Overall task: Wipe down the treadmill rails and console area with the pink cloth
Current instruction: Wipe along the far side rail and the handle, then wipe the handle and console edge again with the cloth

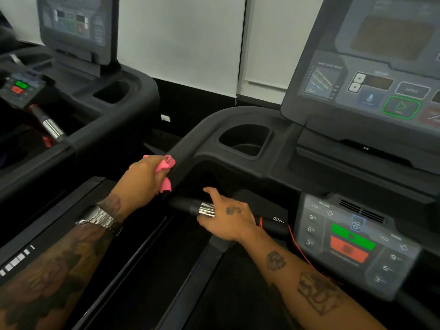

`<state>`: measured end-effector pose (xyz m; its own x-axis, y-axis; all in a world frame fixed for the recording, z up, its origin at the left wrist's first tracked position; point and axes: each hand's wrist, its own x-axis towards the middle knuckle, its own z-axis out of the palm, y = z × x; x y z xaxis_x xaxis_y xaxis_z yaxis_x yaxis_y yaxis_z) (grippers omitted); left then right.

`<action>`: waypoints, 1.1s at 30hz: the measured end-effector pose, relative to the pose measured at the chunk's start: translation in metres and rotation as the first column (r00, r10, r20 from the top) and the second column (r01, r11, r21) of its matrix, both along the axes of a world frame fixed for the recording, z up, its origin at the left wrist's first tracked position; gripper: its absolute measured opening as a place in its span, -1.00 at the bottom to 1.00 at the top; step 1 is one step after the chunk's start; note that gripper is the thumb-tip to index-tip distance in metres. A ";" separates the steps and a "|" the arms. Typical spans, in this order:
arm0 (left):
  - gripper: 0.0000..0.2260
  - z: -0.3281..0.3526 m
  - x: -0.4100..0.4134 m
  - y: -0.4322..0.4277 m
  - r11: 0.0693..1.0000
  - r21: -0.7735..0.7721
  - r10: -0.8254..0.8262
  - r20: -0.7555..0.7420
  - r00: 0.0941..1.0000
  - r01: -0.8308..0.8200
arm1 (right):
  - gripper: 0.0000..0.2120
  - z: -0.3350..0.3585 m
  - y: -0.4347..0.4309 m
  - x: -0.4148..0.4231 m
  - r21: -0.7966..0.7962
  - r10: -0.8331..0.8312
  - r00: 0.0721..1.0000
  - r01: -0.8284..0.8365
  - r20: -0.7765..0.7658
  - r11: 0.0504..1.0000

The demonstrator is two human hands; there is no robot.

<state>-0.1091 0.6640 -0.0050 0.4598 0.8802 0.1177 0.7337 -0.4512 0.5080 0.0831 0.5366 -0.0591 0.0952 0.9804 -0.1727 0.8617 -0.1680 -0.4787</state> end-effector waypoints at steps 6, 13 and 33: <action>-0.77 0.014 0.044 -0.052 0.970 -0.205 -0.012 0.496 0.868 0.131 | -0.43 0.015 -0.008 0.006 0.021 -0.108 0.604 0.202 -0.790 0.979; -0.45 0.031 0.071 -0.070 0.506 -0.725 0.228 0.634 0.739 0.466 | -0.45 0.040 -0.016 0.003 -0.039 -0.226 0.336 0.482 -0.915 0.875; -0.27 -0.026 -0.007 0.028 0.979 -0.044 -0.204 -0.246 0.948 0.199 | -0.37 -0.018 0.041 -0.064 0.050 0.005 0.867 -0.034 0.498 0.998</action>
